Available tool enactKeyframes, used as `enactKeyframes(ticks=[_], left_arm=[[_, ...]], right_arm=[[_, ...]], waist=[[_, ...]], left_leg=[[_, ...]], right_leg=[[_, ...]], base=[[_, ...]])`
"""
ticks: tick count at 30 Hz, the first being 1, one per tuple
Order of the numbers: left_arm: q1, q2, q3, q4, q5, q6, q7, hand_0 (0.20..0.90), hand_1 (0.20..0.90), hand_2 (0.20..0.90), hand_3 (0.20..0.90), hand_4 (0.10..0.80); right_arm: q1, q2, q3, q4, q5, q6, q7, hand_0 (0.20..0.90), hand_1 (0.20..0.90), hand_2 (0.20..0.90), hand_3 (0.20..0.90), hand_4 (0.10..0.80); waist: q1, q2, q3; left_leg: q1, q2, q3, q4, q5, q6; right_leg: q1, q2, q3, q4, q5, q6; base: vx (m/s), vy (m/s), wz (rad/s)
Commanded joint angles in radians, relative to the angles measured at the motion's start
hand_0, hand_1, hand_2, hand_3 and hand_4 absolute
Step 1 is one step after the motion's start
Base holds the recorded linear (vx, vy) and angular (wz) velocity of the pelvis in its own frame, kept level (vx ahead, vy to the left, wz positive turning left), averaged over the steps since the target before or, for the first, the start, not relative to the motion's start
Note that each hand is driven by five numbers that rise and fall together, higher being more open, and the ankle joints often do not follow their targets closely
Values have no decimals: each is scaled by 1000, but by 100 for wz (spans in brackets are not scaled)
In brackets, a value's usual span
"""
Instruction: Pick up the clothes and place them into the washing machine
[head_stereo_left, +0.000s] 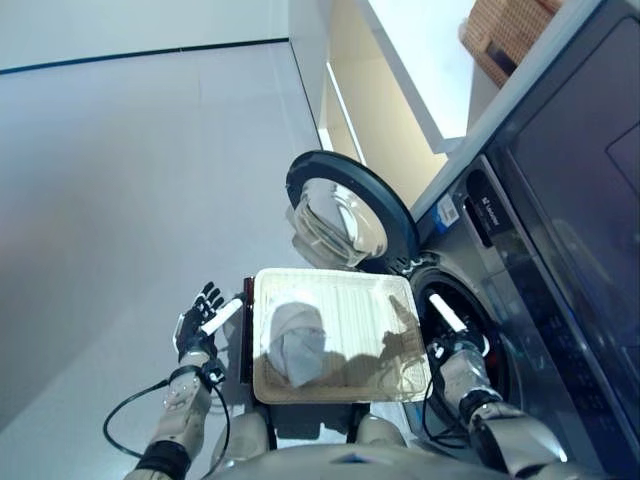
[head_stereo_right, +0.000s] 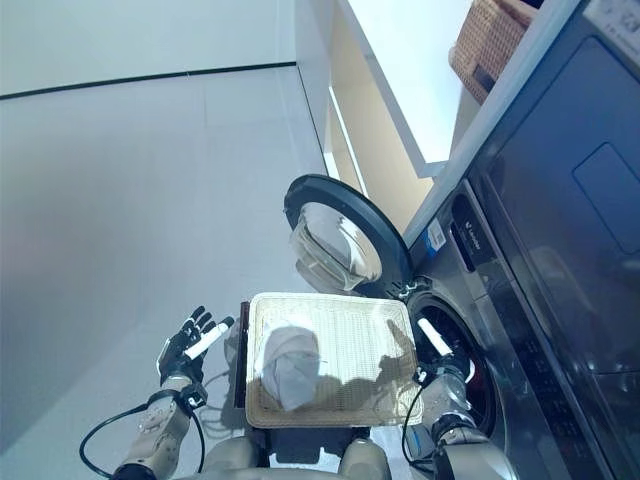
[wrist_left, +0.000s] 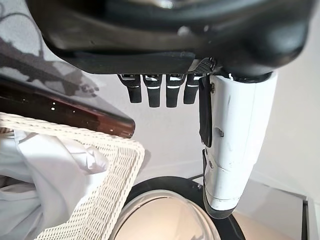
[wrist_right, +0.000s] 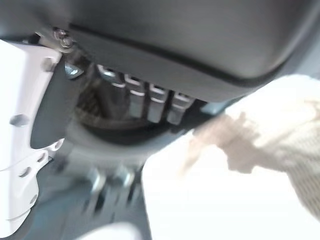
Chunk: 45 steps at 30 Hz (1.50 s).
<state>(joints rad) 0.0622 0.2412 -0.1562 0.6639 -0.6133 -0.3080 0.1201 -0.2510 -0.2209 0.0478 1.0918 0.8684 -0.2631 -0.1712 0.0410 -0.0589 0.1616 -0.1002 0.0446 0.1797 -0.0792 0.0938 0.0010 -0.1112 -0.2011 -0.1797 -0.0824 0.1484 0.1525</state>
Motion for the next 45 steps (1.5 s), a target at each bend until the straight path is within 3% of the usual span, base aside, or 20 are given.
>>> enactKeyframes(ticks=[1, 3, 5, 6, 7, 11, 19, 26, 29, 45], left_arm=[[-41, 3, 42, -23, 49, -54, -8, 900, 900, 900, 900, 800], [-41, 1, 43, -23, 55, -54, -7, 900, 900, 900, 900, 800], [-41, -2, 49, -17, 70, -54, -8, 900, 900, 900, 900, 800], [-38, -4, 54, -18, 85, -52, -8, 900, 900, 900, 900, 800], [-37, -4, 55, -18, 85, -52, -8, 900, 900, 900, 900, 800], [-46, -10, 55, -17, 110, -55, 7, 900, 900, 900, 900, 800], [-75, -24, 26, -18, 130, -51, 40, 900, 900, 900, 900, 800], [-117, -20, -9, -41, 115, -53, 49, 900, 900, 900, 900, 800], [-145, -18, -35, -55, 106, -55, 60, 900, 900, 900, 900, 800], [-126, -8, -21, -46, 107, -56, 73, 900, 900, 900, 900, 800]], right_arm=[[-24, -31, 61, -75, -116, -47, 29, 900, 900, 900, 900, 800], [-12, -34, 81, -97, -154, -45, 26, 900, 900, 900, 900, 800], [13, -53, 163, -140, -357, -15, 12, 900, 900, 900, 900, 800], [23, -78, 235, -193, -560, 12, -16, 900, 900, 900, 900, 800], [24, -78, 235, -195, -562, 13, -17, 900, 900, 900, 900, 800], [24, -110, 321, -242, -884, 60, -83, 900, 900, 900, 900, 800], [-36, -53, 421, -108, -1145, 121, -167, 900, 900, 900, 900, 800], [-104, -35, 467, -79, -1167, 130, -173, 900, 900, 900, 900, 800], [-136, -24, 468, -68, -1144, 132, -184, 900, 900, 900, 900, 800], [-116, -30, 469, -230, -970, 61, -103, 900, 900, 900, 900, 800]], waist=[[15, 17, -29], [14, 17, -30], [13, 16, -29], [15, 16, -25], [14, 17, -26], [15, 20, -15], [28, 28, 4], [37, 39, 74], [36, 49, 109], [23, 27, 95]], left_leg=[[13, 35, -52, 9, -10, -85], [13, 34, -54, 9, -10, -85], [11, 32, -57, 11, -10, -84], [5, 30, -60, 17, -11, -82], [4, 30, -61, 17, -11, -82], [-6, 27, -69, 32, -17, -77], [-32, 20, -90, 63, -29, -73], [-128, 8, -116, 178, -62, -60], [-226, -6, -129, 297, -100, -55], [-389, 8, -115, 518, -198, -46]], right_leg=[[-29, -3, 22, 21, 27, 2], [-28, -3, 21, 22, 26, 2], [-29, -4, 19, 24, 24, 3], [-33, -5, 19, 30, 21, 2], [-33, -5, 18, 30, 21, 2], [-38, -10, 18, 50, 14, 4], [-45, -13, 3, 70, -4, 3], [-113, -37, 7, 175, -34, -7], [-205, -64, 17, 302, -67, -12], [-388, -83, 59, 517, -136, -24]], base=[[31, 2, -1], [0, 0, 0], [0, 0, 0], [0, 0, 0], [0, 0, 0], [11, 7, 3], [-1, 3, 6], [-113, 9, 14], [-135, 44, 23], [-34, 24, 5]])
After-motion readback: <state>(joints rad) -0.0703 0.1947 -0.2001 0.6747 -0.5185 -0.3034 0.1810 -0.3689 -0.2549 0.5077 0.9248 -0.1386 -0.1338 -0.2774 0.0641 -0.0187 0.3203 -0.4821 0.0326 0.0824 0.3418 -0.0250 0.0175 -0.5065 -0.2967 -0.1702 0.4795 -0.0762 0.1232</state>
